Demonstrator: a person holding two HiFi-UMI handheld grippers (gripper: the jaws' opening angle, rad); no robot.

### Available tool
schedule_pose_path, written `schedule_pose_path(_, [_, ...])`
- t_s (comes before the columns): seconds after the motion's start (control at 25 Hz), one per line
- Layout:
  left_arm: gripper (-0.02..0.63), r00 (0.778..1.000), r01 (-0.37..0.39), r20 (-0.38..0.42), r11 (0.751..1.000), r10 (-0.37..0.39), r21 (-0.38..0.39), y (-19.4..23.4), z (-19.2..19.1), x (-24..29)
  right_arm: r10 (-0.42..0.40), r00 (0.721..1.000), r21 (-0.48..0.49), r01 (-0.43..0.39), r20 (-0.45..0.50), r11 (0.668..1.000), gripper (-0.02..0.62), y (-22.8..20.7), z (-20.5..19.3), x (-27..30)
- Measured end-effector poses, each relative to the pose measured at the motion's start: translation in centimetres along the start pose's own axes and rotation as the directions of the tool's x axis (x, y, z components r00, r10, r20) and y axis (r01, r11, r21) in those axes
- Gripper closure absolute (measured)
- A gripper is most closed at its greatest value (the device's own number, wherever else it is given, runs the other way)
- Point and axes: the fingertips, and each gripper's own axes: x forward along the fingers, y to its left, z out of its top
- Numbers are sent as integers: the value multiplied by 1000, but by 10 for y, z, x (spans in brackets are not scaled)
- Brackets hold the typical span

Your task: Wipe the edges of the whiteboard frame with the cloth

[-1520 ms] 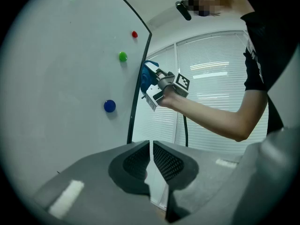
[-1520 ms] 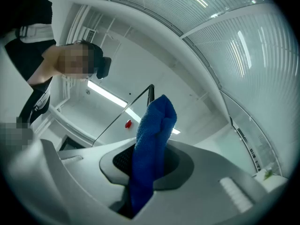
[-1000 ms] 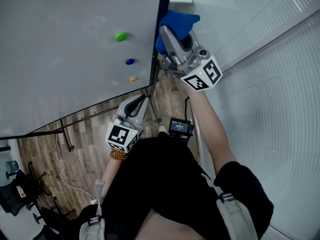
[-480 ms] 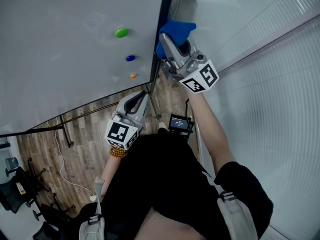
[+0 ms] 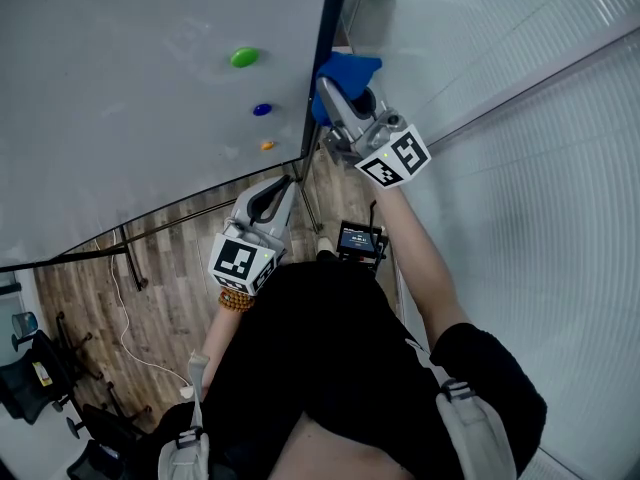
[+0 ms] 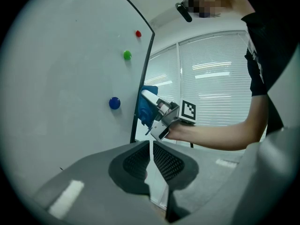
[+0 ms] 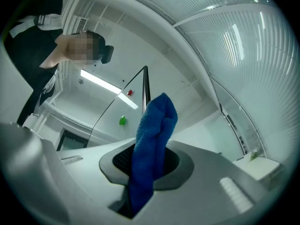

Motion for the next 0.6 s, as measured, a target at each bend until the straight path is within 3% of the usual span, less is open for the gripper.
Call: schedule_pose_path(0.6, [483, 1000, -7, 3, 1000, 7, -4, 1, -1, -6, -82, 992, 87, 91, -100, 992, 508, -6, -39, -17])
